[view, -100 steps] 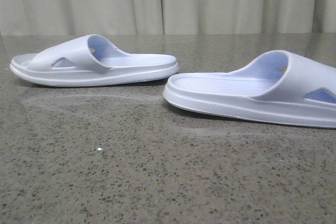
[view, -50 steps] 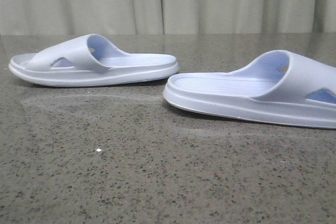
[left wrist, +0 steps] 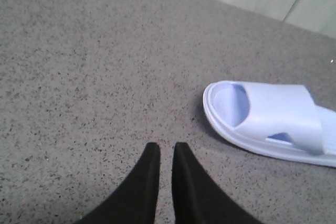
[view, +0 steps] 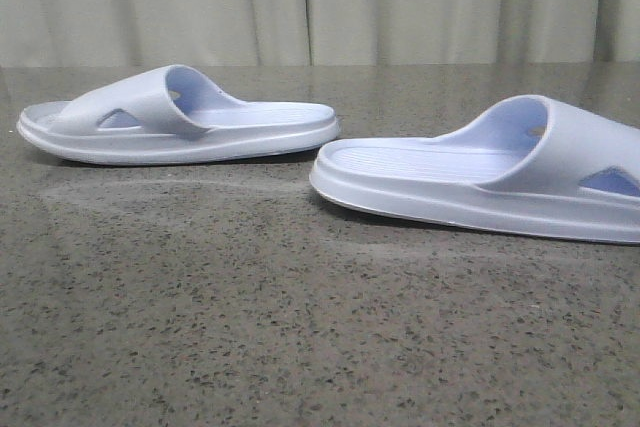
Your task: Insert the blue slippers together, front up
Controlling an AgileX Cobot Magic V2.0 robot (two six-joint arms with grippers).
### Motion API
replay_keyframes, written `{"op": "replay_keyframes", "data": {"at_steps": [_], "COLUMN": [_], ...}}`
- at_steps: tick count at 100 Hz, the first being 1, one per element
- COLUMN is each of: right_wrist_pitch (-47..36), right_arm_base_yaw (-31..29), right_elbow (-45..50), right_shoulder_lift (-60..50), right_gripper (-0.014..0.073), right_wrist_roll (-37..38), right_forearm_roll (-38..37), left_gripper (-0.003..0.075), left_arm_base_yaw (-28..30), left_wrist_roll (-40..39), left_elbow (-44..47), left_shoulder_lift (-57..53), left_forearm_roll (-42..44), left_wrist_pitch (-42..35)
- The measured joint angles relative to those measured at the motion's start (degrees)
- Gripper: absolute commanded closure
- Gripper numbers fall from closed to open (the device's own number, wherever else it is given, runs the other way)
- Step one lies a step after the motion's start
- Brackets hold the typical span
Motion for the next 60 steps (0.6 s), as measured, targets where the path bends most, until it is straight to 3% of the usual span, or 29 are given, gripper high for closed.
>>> {"op": "replay_keyframes", "data": {"at_steps": [27, 60], "right_wrist_pitch": [2.91, 6.55], "right_arm_base_yaw": [0.0, -6.69], "right_elbow": [-5.04, -5.09], "right_shoulder_lift": [3.51, 4.0], "right_gripper": [0.0342, 0.0327], "right_wrist_roll": [-1.14, -2.3], "right_forearm_roll": [-0.62, -3.09], "left_gripper": [0.0367, 0.0357], "left_arm_base_yaw": [-1.47, -1.47], "left_wrist_roll": [10.01, 12.41], "left_elbow": [-1.18, -1.18], "left_shoulder_lift": [7.58, 12.57], "left_forearm_roll": [-11.2, -15.05], "left_wrist_pitch": [1.32, 1.1]}}
